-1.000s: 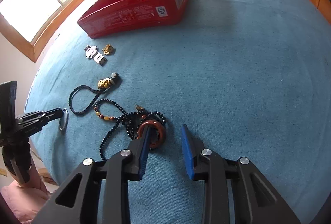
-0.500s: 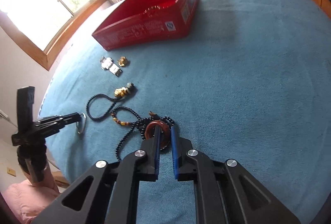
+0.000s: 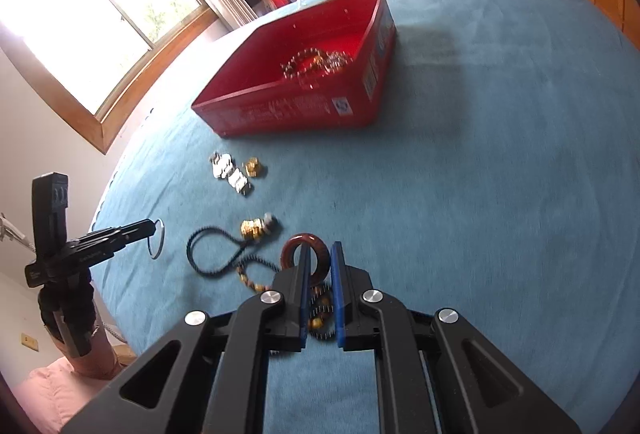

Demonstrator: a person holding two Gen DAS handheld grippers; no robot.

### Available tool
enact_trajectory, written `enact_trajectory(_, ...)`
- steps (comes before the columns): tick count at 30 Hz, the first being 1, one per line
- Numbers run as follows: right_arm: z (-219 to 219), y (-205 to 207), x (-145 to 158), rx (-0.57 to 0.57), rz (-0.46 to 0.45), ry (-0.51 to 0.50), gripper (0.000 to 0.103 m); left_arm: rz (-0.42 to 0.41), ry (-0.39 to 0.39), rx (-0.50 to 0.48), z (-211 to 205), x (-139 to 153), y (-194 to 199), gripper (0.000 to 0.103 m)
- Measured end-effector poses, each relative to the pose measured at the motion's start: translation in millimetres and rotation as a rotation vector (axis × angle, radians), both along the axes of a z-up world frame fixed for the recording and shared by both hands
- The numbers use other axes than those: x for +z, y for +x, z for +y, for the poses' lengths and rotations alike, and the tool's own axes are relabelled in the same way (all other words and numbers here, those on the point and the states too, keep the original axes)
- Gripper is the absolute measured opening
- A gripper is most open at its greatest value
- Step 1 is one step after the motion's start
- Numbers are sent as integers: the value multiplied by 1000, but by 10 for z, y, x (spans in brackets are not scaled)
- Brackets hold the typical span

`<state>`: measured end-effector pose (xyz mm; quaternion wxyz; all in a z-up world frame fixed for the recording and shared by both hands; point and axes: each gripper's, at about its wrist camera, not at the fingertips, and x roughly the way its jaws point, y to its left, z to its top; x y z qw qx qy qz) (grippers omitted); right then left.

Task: Organize jewelry
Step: 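Carry the silver ring and red ring in both tools toward the tin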

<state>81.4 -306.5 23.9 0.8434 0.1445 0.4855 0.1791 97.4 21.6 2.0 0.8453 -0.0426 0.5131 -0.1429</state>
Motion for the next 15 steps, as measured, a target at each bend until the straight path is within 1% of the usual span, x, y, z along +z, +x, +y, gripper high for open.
enact_trajectory(8, 59, 462, 316, -13, -59, 18, 10, -49, 12, 4, -100, 292, 398, 4)
enact_trajectory(15, 118, 1015, 538, -31, -94, 44, 10, -87, 3, 18, -241, 551, 968, 4)
